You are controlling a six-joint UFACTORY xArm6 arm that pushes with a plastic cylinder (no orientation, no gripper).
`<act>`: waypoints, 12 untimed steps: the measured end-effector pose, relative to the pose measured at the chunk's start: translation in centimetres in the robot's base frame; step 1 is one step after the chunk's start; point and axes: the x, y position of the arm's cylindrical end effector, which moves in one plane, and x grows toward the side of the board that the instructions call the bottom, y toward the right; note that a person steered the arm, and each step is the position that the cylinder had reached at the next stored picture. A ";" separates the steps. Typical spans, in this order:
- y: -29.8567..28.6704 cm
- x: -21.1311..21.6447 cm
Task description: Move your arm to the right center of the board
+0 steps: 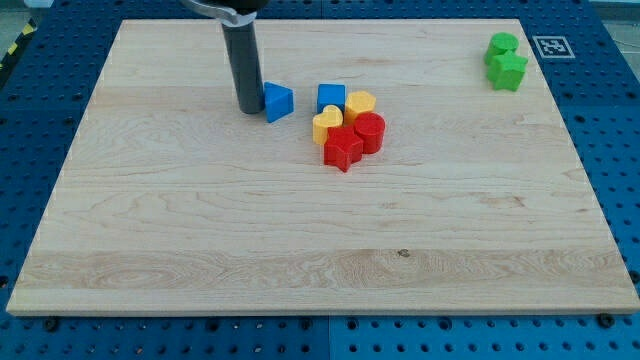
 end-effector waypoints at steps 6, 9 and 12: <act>2.9 -1.7; 3.1 -5.0; 5.5 -7.2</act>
